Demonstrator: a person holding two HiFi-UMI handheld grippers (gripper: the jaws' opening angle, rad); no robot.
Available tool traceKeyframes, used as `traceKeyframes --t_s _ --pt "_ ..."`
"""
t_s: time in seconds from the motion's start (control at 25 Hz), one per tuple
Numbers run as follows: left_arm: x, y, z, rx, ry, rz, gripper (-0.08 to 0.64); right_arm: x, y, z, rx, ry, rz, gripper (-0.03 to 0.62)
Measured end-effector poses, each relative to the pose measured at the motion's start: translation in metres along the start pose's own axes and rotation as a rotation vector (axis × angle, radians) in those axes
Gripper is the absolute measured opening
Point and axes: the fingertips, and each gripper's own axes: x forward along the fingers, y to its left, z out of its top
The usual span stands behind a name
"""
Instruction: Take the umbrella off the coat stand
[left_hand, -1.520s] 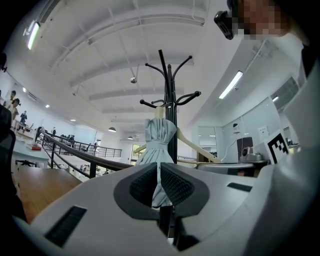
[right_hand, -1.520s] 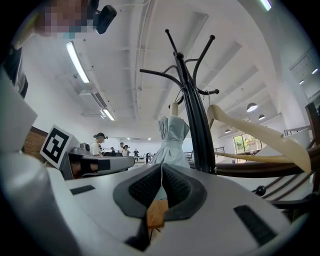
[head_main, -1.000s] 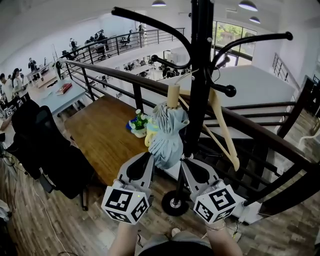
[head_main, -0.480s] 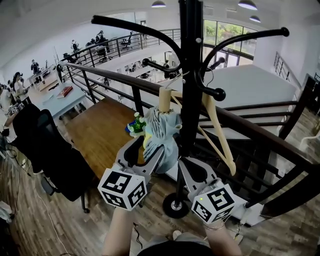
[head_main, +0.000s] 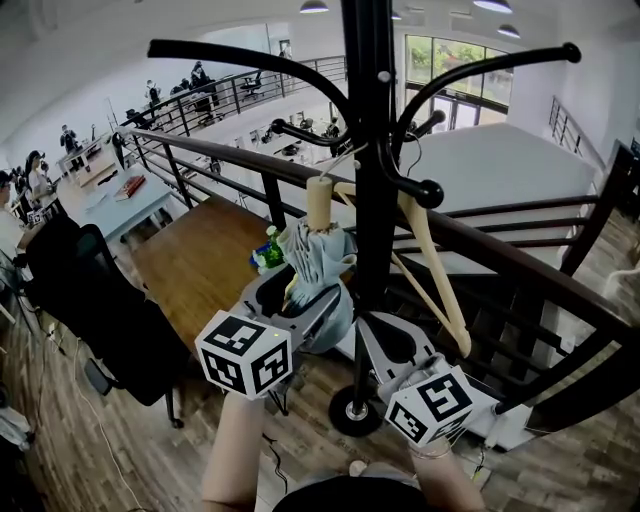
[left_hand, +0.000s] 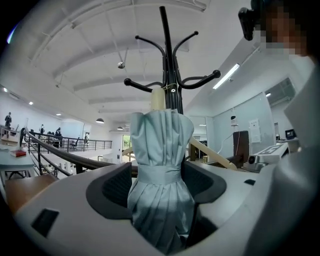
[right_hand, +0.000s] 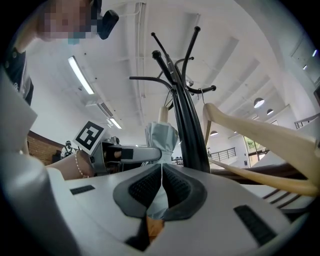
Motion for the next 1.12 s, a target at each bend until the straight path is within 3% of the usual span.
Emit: traceKeyframes --t_s 0.24,0.68,1.12 --pt "0.014 -0.001 -0.004 0.041 0.051 -0.009 0.308 0.001 -0.004 0.005 0.004 -0.022 0.002 0.029" --pt "0.03 -0.004 -0.005 0.131 0.049 0.02 0.307 0.004 -0.005 0.007 0.0 -0.03 0.011 0.029" --pt "0.016 -0.003 -0.001 0.125 -0.045 0.023 0.304 0.004 -0.005 0.008 0.001 -0.03 0.006 0.029"
